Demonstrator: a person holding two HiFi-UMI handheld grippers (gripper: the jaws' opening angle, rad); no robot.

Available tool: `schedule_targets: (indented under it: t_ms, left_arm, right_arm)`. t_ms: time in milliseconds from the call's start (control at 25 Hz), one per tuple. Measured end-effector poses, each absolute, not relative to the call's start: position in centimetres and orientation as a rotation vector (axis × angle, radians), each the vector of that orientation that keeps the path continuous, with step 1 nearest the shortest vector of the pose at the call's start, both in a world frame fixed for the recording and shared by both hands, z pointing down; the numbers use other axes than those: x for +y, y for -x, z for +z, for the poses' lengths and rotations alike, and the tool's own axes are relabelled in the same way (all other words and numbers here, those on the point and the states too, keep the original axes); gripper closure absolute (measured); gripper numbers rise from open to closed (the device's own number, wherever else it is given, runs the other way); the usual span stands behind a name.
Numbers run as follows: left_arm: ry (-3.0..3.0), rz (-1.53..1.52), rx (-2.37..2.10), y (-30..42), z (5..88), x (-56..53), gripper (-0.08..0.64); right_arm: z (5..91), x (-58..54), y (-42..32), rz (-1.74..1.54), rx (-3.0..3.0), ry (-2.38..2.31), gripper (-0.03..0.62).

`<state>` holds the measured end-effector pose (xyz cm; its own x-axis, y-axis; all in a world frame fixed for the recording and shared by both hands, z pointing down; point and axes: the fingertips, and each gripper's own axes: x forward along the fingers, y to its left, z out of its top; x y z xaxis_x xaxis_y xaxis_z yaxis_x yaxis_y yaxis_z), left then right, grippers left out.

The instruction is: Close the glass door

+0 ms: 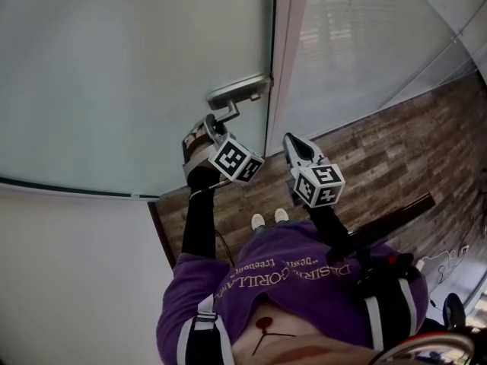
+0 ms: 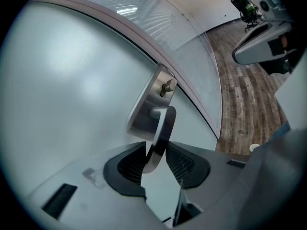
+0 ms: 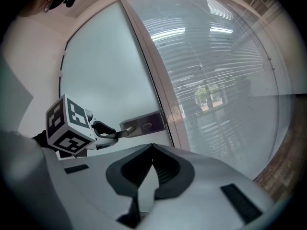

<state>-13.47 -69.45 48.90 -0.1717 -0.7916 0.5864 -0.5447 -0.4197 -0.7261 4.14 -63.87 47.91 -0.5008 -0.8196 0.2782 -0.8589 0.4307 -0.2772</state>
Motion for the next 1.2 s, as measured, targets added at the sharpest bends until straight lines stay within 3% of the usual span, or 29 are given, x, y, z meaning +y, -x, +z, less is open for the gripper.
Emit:
schedule_targets:
  t_ms: [920,1200]
  left_arm:
    - [2.116,-1.467,1.716,13.7,49.1,-71.5,0.387]
    - [1.888,-1.358,1.731,13.3,48.2,-71.4,0.387]
  right_arm:
    - [47.8,-63.3,-6.1,0.593,-2.561,-1.548,0.595]
    - [47.8,-63.1,-7.1,0.592,-2.567,-1.568,0.595]
